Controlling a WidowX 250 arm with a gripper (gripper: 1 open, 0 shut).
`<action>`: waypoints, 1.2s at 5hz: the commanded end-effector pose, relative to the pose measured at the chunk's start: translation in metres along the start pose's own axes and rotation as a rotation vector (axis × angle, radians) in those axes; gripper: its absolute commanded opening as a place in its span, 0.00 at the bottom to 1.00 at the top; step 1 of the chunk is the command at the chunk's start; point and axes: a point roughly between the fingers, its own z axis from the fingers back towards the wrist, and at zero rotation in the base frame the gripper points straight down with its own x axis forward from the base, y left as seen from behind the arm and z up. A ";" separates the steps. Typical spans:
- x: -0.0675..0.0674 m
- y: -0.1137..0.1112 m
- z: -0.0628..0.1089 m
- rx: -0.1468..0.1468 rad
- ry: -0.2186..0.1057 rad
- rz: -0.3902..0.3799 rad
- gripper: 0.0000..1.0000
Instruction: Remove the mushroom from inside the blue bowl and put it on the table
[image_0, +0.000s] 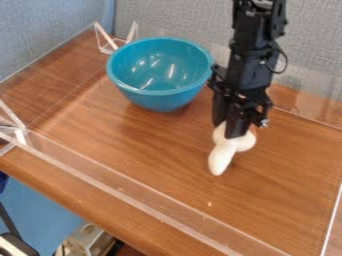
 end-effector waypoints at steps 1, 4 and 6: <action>0.012 -0.002 0.019 0.040 -0.056 -0.074 0.00; 0.014 -0.008 0.018 0.092 -0.049 -0.255 0.00; 0.013 -0.001 0.018 0.114 -0.052 -0.269 0.00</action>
